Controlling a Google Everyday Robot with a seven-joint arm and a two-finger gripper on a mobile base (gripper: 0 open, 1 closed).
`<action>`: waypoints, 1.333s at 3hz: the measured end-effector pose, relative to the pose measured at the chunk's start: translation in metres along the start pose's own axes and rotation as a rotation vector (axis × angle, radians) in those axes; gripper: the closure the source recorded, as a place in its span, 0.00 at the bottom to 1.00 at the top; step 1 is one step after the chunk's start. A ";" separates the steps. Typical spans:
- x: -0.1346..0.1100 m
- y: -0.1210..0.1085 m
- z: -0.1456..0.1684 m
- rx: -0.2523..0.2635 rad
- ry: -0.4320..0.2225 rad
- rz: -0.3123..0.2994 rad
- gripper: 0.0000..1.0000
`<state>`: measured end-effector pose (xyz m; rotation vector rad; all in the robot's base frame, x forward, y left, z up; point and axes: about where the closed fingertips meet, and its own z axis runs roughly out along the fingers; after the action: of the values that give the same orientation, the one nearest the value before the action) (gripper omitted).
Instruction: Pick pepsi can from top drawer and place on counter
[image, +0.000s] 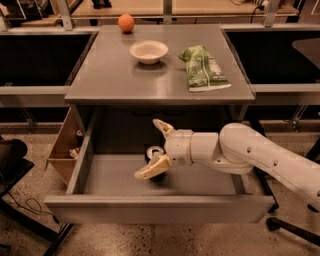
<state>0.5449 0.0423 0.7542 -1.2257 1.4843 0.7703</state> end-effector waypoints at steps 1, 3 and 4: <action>0.016 0.014 -0.003 -0.024 0.000 0.005 0.00; 0.058 -0.007 -0.003 0.015 -0.026 -0.003 0.00; 0.069 -0.025 -0.006 0.020 -0.005 0.003 0.00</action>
Offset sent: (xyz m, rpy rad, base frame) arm 0.0012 -0.0297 -0.0672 0.0442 -0.0088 -0.0107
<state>0.5698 0.0088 0.6928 -1.2058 1.4872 0.7585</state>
